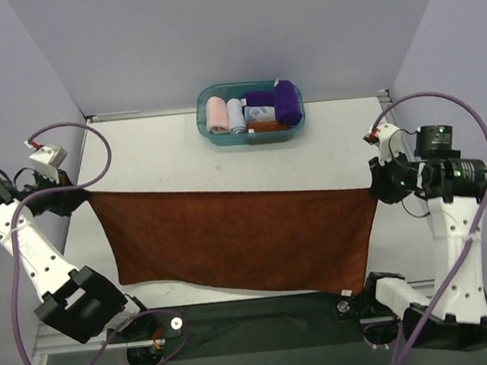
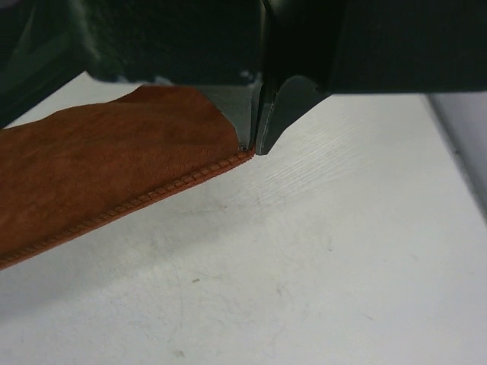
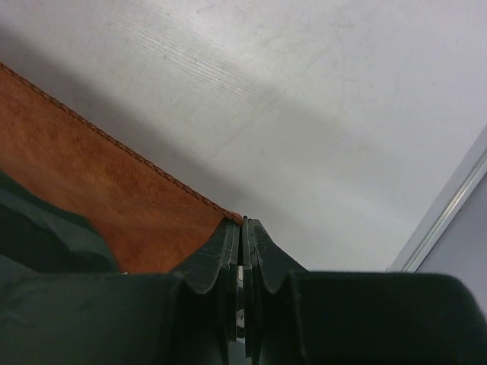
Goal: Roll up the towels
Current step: Flatten the towel
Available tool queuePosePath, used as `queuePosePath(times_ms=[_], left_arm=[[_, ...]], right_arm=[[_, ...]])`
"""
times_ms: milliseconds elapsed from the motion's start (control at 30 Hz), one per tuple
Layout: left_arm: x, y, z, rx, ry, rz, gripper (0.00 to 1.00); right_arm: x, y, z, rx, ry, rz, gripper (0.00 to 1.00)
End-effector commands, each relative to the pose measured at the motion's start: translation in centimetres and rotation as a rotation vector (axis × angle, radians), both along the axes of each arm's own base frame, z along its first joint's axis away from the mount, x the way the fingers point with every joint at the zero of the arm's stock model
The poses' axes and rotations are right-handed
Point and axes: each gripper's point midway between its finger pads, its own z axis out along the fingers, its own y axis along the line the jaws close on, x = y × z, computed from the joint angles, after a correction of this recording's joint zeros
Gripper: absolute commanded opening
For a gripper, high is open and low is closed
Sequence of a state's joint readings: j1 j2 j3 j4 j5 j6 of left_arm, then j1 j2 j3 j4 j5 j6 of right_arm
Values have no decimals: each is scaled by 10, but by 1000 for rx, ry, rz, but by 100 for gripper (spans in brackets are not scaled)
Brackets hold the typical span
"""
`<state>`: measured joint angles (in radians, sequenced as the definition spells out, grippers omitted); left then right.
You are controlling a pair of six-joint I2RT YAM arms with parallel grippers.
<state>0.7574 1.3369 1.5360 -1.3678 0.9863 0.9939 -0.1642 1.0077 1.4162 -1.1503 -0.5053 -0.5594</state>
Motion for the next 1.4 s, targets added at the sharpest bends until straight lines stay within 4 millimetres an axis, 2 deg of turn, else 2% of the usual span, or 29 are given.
queuePosePath(times_ms=[0, 67, 100, 167, 200, 233, 267, 333, 367, 433, 467, 533, 567, 633, 667, 733, 767, 833, 867, 933, 967, 1033, 1100, 1133, 1200, 1367], left_arm=[[-3, -24, -47, -49, 147, -34, 0], [11, -29, -66, -24, 163, -27, 0], [11, -31, -82, -37, 196, -21, 0], [19, -34, -102, -43, 242, 3, 0], [32, -37, -108, -21, 222, -14, 0], [33, -40, -121, -23, 248, -12, 0], [46, -34, -130, -14, 254, 18, 0], [56, -41, -142, -13, 275, 5, 0], [62, -41, -153, -21, 309, 20, 0], [77, -42, -161, -14, 302, 17, 0], [88, -40, -169, -17, 317, 28, 0], [98, -40, -177, -21, 330, 31, 0], [103, -40, -188, -29, 360, 38, 0], [118, -38, -189, -25, 345, 43, 0], [123, -39, -200, -35, 369, 45, 0], [136, -38, -202, -33, 364, 51, 0], [141, -39, -210, -42, 380, 54, 0], [154, -38, -211, -41, 372, 61, 0], [157, -40, -222, -50, 398, 64, 0], [170, -39, -223, -42, 390, 71, 0], [174, -38, -232, -39, 404, 72, 0], [187, -35, -232, -25, 391, 80, 0], [197, -33, -240, -29, 403, 94, 0], [207, -29, -236, -29, 389, 107, 0], [215, -27, -244, -29, 399, 113, 0], [247, -20, -246, -35, 378, 146, 0]], right_arm=[[32, -16, -33, -30, 93, -28, 0], [50, -19, -52, -25, 137, -32, 0], [56, -21, -58, -24, 150, -34, 0], [74, -23, -76, -13, 186, -40, 0], [80, -23, -83, -10, 202, -38, 0], [86, -23, -87, -5, 210, -35, 0], [95, -22, -99, -3, 241, -21, 0], [106, -22, -111, -12, 259, -14, 0], [116, -25, -123, -19, 274, -17, 0], [128, -26, -132, -28, 279, -15, 0], [136, -27, -144, -31, 300, -17, 0], [150, -27, -148, -34, 299, -20, 0], [156, -28, -159, -35, 320, -22, 0], [169, -29, -163, -42, 320, -26, 0], [174, -29, -173, -42, 342, -26, 0], [188, -29, -175, -47, 336, -35, 0], [192, -29, -185, -44, 357, -39, 0], [204, -28, -186, -44, 352, -50, 0], [207, -27, -197, -43, 378, -51, 0], [216, -28, -206, -53, 390, -64, 0], [219, -26, -208, -57, 393, -63, 0], [225, -27, -218, -69, 408, -73, 0], [235, -26, -218, -79, 396, -88, 0], [237, -28, -226, -90, 413, -94, 0], [247, -28, -227, -97, 401, -110, 0], [261, -31, -239, -120, 411, -153, 0]])
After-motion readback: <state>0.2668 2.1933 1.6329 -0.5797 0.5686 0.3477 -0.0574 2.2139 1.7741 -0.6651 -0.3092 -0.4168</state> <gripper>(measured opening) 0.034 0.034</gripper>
